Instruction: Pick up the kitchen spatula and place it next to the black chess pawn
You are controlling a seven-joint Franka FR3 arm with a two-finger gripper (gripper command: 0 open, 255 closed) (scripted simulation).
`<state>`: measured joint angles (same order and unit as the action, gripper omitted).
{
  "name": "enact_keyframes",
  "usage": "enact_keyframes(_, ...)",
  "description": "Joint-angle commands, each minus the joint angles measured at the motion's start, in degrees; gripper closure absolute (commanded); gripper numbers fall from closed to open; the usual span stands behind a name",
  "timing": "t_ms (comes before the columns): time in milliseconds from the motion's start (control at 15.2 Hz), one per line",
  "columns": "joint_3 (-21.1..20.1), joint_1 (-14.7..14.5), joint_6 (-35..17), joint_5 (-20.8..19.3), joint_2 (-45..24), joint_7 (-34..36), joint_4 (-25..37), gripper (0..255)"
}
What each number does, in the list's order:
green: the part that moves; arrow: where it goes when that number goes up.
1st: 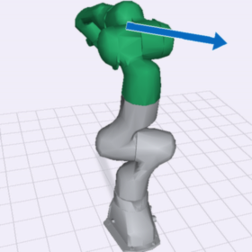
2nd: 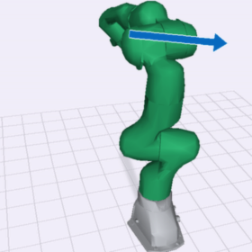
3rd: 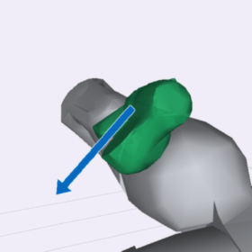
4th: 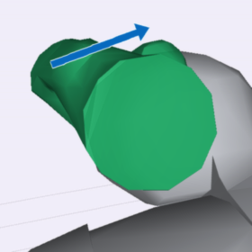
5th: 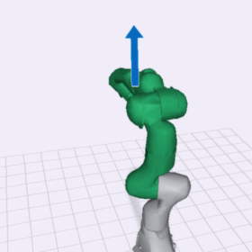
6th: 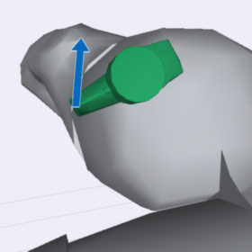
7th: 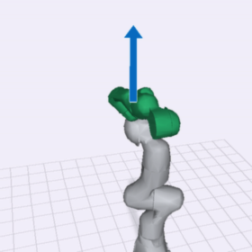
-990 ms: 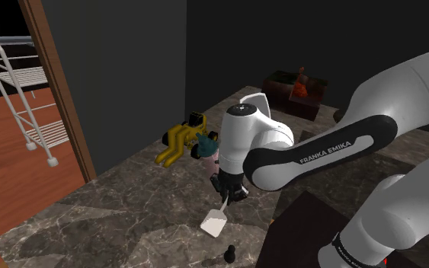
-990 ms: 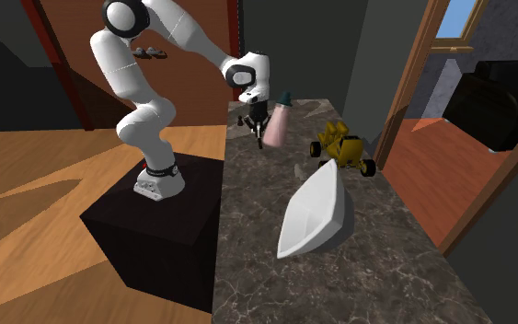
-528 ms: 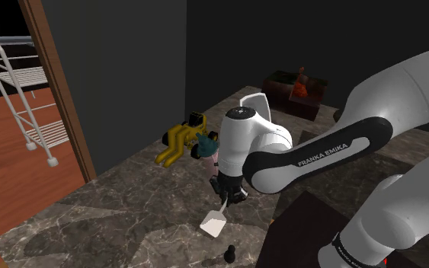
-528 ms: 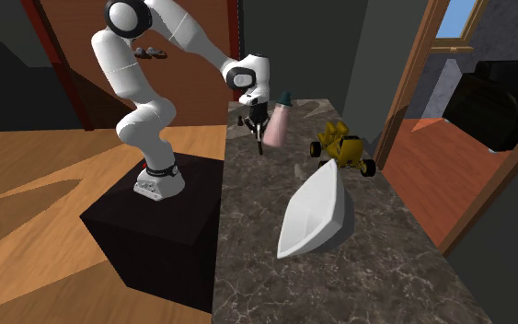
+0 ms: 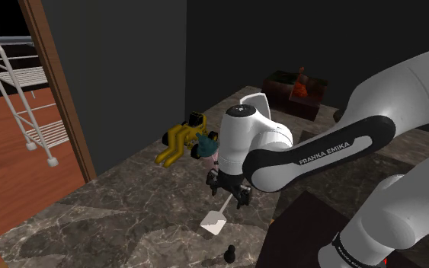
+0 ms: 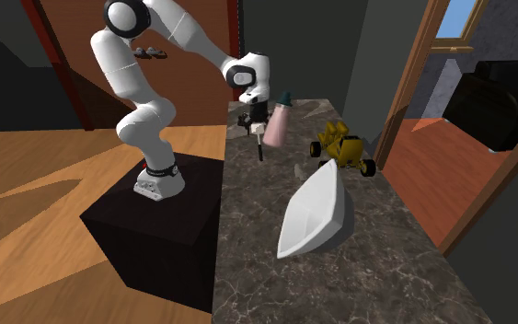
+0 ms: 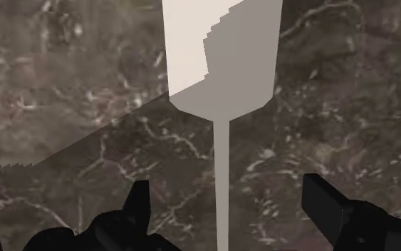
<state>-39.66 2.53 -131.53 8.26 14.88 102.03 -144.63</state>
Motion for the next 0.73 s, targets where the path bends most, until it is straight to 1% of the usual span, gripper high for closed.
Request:
enact_keyframes(0, 0.93, -0.58, 3.52, 1.17, 2.34, -1.05, 1.41, 0)
enact_keyframes(132, 1.94, -1.11, 7.49, 2.00, 4.58, -1.84, 3.35, 0)
enact_keyframes(660, 1.96, -1.13, 7.49, 1.99, 4.57, -1.83, 3.35, 0)
